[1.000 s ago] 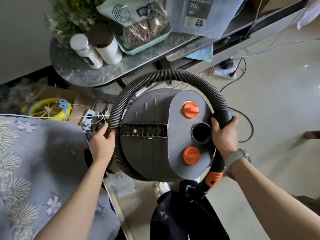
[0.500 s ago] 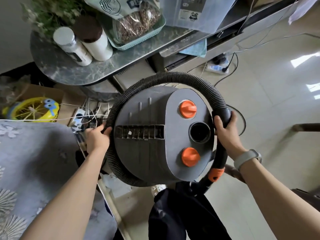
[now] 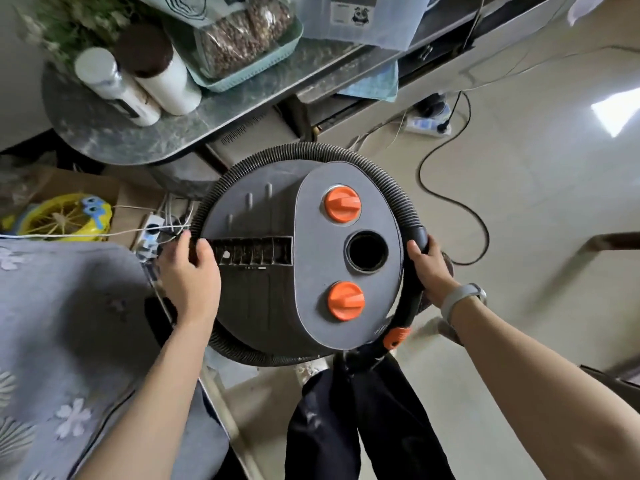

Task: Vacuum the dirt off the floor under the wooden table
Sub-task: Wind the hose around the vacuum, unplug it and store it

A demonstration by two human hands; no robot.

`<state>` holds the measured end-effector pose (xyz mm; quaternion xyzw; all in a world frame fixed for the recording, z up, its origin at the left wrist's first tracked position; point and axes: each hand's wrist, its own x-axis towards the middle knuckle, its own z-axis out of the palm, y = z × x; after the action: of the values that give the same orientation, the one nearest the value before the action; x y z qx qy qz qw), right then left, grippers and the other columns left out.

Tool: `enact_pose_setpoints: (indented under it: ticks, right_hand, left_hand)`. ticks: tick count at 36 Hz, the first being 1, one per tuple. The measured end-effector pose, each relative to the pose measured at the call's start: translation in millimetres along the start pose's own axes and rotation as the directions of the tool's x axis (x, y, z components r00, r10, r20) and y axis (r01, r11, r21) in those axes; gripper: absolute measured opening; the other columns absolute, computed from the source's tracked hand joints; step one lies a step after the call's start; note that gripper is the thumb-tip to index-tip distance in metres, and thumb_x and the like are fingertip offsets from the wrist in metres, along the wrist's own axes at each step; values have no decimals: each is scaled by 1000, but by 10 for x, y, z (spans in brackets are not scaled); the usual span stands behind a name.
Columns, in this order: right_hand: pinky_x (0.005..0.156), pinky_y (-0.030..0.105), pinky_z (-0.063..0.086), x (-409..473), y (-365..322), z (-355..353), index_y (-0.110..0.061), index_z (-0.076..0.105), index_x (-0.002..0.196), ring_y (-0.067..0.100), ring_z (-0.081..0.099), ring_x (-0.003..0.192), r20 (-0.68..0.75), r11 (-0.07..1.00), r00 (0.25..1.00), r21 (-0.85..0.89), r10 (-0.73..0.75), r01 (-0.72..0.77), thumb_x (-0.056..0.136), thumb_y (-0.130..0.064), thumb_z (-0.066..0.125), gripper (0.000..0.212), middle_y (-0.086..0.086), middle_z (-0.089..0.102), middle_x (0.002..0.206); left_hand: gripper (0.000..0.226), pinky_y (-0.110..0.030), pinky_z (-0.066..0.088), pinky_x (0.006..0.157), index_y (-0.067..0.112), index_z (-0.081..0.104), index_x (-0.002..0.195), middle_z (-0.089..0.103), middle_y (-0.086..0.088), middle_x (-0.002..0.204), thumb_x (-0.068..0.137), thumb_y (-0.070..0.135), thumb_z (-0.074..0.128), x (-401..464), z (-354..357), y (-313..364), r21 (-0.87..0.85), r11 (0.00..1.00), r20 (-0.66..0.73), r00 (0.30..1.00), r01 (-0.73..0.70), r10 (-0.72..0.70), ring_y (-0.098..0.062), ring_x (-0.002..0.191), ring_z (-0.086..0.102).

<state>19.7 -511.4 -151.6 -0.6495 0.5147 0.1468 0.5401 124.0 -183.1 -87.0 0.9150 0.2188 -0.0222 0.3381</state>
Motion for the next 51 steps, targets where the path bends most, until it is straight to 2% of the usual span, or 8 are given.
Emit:
enact_pose_setpoints:
  ticks: [6,9,12,21,26,33,39,51]
  right_hand:
    - [90,52,53,149,196,-7,-30,49,133,25,59,98,97,994,990,-55,101,-96,86,-27,44,47,6,61,108]
    - [77,26,52,132,132,-21,-22,35,147,21,60,83,94,989,995,-147,43,-29,93,-21,46,54,6,62,102]
    - [54,24,39,172,86,-29,-22,27,149,13,45,58,123,982,992,-187,8,15,95,-12,42,58,-2,52,74]
    - [91,31,41,364,51,-301,-18,46,137,31,55,106,151,949,986,-294,-71,113,90,-11,45,48,19,53,128]
    - [99,35,39,388,25,-372,-8,23,147,32,50,122,194,927,980,-358,-40,109,95,-11,49,58,15,48,139]
    - [78,28,38,520,272,-300,-9,49,129,26,58,97,142,932,990,-357,-6,57,88,-14,56,41,10,63,107]
    - [101,42,43,398,395,-274,-13,31,147,30,56,115,184,927,983,-369,7,62,92,-17,53,59,11,55,132]
    - [77,26,43,-438,-43,-623,-17,43,140,20,60,90,113,879,986,-450,-119,158,94,-18,43,46,3,63,110]
  left_hand:
    - [53,-68,26,104,12,54,132,46,-15,141,89,40,43,-1111,86,691,96,901,64,906,-422,418,-35,131,42]
    - [59,-71,18,103,19,48,138,39,-11,147,86,47,43,-1401,289,847,190,846,182,864,-499,469,-33,137,35]
    - [70,-72,23,100,22,42,141,35,-13,150,81,57,44,-1525,482,898,304,784,288,837,-541,465,-38,138,31]
    - [78,-70,31,94,21,50,136,33,-14,151,67,48,75,-1527,689,780,492,676,300,836,-549,460,-36,140,19]
    - [70,-71,22,101,22,49,137,32,-14,152,73,49,62,-1545,724,786,520,660,253,835,-543,488,-37,142,19]
    - [64,-72,10,106,19,52,134,36,-15,150,76,47,57,-1546,791,770,534,629,202,807,-565,554,-39,142,23]
    - [62,-72,8,106,17,54,133,38,-14,149,79,47,56,-1544,790,747,542,607,228,797,-581,560,-39,141,25]
    - [69,-74,6,103,16,49,136,38,-17,148,77,47,67,-1500,529,923,448,649,420,786,-615,454,-40,140,27]
